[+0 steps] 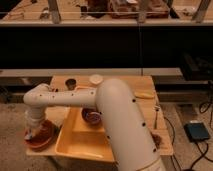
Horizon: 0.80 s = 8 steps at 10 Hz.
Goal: Wipe red bowl with towel
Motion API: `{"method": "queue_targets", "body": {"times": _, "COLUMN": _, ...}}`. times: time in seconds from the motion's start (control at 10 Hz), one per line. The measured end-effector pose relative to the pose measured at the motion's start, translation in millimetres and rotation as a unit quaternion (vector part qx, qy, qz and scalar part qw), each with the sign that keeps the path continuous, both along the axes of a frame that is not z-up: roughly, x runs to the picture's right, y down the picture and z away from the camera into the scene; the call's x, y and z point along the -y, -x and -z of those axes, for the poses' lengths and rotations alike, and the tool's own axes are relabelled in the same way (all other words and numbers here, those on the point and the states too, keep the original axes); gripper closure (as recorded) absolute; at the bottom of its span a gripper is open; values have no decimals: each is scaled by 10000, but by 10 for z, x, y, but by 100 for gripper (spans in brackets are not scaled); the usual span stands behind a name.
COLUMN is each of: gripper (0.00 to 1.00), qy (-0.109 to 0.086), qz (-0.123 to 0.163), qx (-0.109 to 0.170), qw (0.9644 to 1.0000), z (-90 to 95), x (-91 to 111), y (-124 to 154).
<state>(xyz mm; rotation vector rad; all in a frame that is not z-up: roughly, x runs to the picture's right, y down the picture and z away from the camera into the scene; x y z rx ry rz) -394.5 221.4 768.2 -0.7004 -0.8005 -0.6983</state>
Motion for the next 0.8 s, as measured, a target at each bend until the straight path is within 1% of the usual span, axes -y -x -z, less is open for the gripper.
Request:
{"method": "queue_targets", "body": {"times": 0.2, "gripper": 80, "qy": 97, "qz": 9, "qx": -133, "qw": 9999, "z": 83, "x": -111, "y": -141}}
{"method": "queue_targets", "body": {"times": 0.4, "gripper": 80, "qy": 166, "qz": -29, "qx": -269, "qw": 9995, "z": 119, "x": -180, "y": -275}}
{"method": "queue_targets", "body": {"times": 0.5, "gripper": 80, "qy": 159, "qz": -100, "qx": -377, "qw": 9991, "z": 138, "x": -179, "y": -396}}
{"method": "queue_targets", "body": {"times": 0.7, "gripper": 80, "qy": 83, "qz": -261, "qx": -594, "qw": 9979, "z": 159, "x": -102, "y": -674}}
{"method": "queue_targets", "body": {"times": 0.8, "gripper": 80, "qy": 53, "qz": -290, "qx": -629, "qw": 9976, "z": 155, "x": -77, "y": -722}}
